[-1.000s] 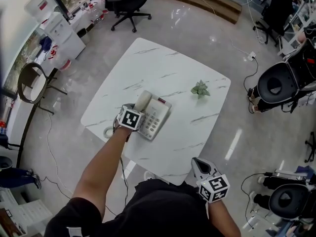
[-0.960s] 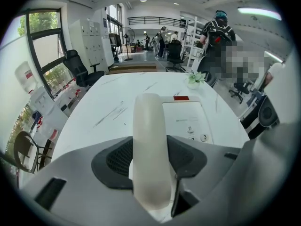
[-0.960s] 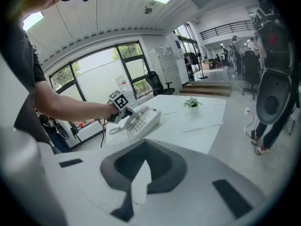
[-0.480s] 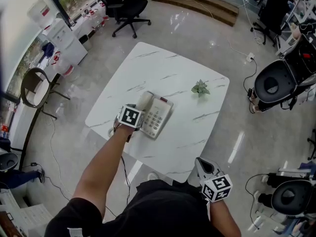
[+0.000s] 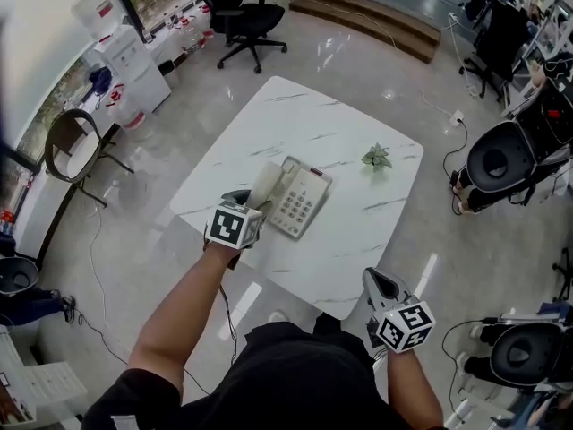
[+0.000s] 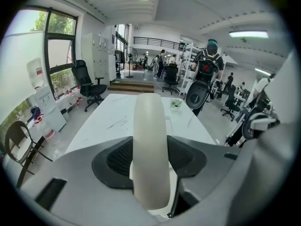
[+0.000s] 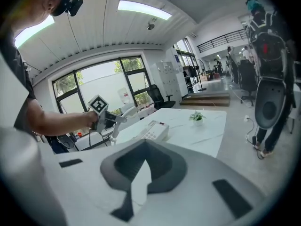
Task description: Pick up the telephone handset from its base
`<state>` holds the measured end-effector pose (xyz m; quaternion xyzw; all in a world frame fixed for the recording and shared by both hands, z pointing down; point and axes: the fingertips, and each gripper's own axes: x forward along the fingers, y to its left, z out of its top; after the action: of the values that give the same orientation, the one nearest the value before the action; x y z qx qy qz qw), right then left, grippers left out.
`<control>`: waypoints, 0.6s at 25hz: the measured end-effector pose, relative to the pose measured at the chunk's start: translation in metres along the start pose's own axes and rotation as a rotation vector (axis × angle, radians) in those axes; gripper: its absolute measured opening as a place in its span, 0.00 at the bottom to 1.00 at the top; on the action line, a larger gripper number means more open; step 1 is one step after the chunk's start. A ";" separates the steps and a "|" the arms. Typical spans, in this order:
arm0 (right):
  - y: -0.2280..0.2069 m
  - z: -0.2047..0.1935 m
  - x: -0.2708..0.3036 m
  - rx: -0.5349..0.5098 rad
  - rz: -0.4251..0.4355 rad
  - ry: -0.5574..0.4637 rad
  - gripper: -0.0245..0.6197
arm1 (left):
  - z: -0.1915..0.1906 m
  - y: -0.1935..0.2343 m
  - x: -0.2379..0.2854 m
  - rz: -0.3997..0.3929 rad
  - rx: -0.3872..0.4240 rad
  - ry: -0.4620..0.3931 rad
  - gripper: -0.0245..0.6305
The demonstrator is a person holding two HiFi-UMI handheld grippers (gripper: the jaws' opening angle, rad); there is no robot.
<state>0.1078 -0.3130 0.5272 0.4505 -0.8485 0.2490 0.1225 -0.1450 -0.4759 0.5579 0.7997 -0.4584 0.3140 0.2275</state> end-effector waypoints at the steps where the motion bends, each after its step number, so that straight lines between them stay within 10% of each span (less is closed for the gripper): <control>1: 0.004 0.004 -0.001 -0.006 -0.002 -0.012 0.04 | -0.003 -0.002 -0.011 -0.009 -0.006 -0.015 0.37; 15: 0.064 0.028 -0.012 -0.079 0.002 -0.091 0.04 | -0.022 -0.006 -0.146 -0.070 -0.115 -0.265 0.37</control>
<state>0.0621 -0.2893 0.4787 0.4552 -0.8629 0.1949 0.1013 -0.2023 -0.3723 0.4686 0.8354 -0.4733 0.1709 0.2211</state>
